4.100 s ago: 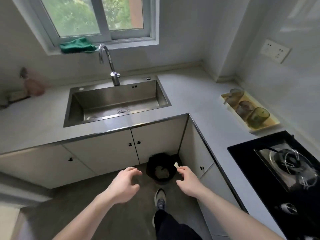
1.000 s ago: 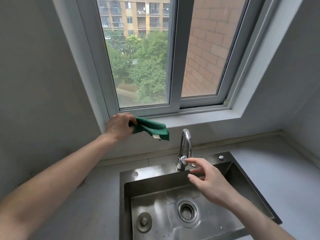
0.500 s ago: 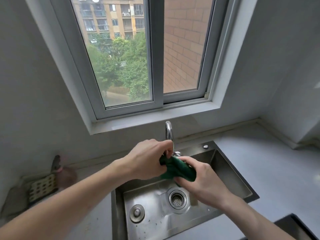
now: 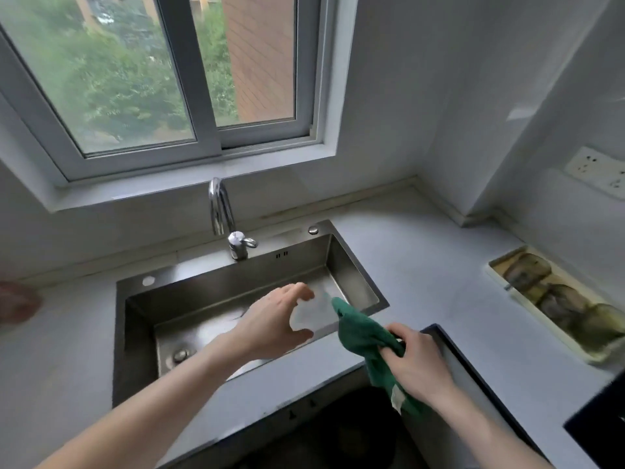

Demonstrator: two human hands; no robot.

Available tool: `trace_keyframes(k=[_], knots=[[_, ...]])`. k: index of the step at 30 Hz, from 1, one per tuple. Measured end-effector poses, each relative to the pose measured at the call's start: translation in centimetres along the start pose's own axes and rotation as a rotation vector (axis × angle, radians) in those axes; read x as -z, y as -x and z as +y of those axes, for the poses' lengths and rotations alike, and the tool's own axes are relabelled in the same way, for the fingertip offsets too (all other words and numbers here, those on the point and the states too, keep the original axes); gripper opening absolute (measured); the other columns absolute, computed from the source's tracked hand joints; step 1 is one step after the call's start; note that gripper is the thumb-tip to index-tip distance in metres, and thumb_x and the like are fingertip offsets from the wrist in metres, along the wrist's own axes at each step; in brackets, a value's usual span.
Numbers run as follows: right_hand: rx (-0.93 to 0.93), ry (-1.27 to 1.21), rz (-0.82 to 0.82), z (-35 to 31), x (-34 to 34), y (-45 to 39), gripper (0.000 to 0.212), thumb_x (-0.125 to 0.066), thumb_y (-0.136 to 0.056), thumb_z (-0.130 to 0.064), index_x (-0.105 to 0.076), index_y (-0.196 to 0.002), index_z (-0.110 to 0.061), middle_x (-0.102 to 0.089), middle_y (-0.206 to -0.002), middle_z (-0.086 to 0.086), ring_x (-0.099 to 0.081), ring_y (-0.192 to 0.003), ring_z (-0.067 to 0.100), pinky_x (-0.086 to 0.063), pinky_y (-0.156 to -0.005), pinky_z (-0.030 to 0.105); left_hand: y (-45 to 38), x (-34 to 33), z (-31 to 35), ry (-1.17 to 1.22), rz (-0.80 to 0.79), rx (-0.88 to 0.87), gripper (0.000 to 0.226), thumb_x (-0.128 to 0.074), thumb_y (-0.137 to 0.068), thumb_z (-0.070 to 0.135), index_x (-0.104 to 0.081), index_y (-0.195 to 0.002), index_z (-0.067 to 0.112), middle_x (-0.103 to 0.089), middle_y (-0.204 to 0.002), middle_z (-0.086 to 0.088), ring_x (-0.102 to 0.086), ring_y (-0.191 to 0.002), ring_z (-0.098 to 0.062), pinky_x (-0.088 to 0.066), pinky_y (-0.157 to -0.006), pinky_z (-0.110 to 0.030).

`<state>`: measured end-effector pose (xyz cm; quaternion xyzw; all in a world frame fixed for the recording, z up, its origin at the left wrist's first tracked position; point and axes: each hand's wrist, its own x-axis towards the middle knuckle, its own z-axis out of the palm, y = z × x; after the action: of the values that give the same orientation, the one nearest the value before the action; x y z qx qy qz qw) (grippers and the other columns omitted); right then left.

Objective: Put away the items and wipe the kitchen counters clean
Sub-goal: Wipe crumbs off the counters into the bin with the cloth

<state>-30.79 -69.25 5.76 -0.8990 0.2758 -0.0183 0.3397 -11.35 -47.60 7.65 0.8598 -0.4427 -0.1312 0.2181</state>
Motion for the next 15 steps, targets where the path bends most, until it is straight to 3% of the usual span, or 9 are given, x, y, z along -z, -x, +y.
trace_keyframes(k=[7, 12, 15], knots=[[-0.182, 0.067, -0.078, 15.4, 3.2, 2.9, 0.011, -0.061, -0.085, -0.030, -0.061, -0.086, -0.042, -0.068, -0.075, -0.018, -0.063, -0.076, 0.004, -0.055, -0.066, 0.035, 1.0, -15.7, 5.2, 0.092, -0.354, 0.305, 0.031, -0.069, -0.082, 0.041, -0.056, -0.110, 0.036, -0.064, -0.115, 0.013, -0.060, -0.103, -0.013, -0.047, -0.082, -0.027], [-0.269, 0.154, -0.207, 22.7, 1.5, 4.0, 0.010, -0.056, -0.089, -0.030, -0.054, -0.094, -0.038, -0.066, -0.076, -0.011, -0.063, -0.068, 0.013, -0.053, -0.059, 0.036, 1.7, -25.7, 6.8, 0.191, -0.605, 0.537, 0.043, -0.069, -0.082, 0.044, -0.063, -0.120, 0.027, -0.067, -0.121, 0.009, -0.062, -0.113, -0.016, -0.048, -0.090, -0.026], [-0.332, 0.156, -0.278, 26.0, -1.1, 4.0, 0.010, -0.054, -0.093, -0.030, -0.051, -0.096, -0.039, -0.066, -0.081, -0.011, -0.063, -0.068, 0.014, -0.051, -0.057, 0.034, 1.8, -30.9, 6.4, 0.198, -0.658, 0.693, 0.042, -0.066, -0.080, 0.041, -0.065, -0.119, 0.025, -0.068, -0.122, 0.004, -0.063, -0.112, -0.018, -0.052, -0.091, -0.029]])
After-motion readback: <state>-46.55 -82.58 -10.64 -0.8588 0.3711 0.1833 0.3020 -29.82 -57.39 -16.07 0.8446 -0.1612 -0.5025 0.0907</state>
